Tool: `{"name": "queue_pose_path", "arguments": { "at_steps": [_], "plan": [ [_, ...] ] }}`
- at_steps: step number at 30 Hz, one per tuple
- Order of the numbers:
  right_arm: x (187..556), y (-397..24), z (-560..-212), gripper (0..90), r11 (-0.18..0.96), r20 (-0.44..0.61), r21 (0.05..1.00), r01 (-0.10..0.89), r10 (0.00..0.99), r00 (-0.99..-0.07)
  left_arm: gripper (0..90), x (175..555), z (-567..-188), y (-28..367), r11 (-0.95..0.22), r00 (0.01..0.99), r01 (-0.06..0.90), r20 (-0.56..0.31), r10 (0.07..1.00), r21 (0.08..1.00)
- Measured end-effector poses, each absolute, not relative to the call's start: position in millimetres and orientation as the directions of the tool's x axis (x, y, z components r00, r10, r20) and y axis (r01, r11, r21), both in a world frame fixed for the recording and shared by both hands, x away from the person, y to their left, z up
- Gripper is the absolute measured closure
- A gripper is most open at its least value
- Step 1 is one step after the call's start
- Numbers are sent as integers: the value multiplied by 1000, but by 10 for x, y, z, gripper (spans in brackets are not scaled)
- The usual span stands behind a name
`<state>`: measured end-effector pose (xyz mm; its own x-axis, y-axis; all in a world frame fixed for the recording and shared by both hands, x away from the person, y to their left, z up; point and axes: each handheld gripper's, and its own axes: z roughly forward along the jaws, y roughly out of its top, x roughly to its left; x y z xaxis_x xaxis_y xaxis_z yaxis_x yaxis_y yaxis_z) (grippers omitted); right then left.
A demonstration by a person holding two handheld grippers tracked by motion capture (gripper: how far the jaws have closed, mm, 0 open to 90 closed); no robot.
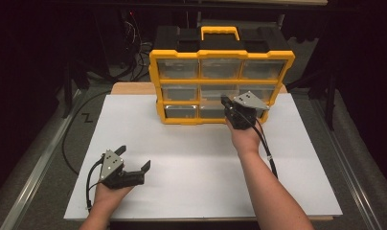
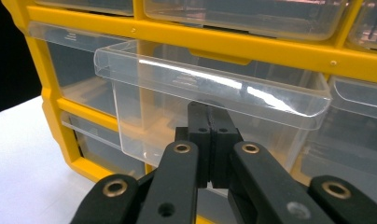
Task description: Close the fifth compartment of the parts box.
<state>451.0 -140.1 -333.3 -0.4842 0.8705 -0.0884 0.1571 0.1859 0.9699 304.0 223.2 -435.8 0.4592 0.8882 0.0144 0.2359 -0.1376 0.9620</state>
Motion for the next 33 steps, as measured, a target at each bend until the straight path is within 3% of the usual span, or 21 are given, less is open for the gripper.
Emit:
{"name": "queue_pose_path", "arguments": {
  "at_steps": [33],
  "plan": [
    [4833, -1265, -3309, 900, 205, -106, 961, 185, 892, -439, 1, 3047, -4371, 2221, -145, 460, 250, 15, 888, 957]
  ]
}}
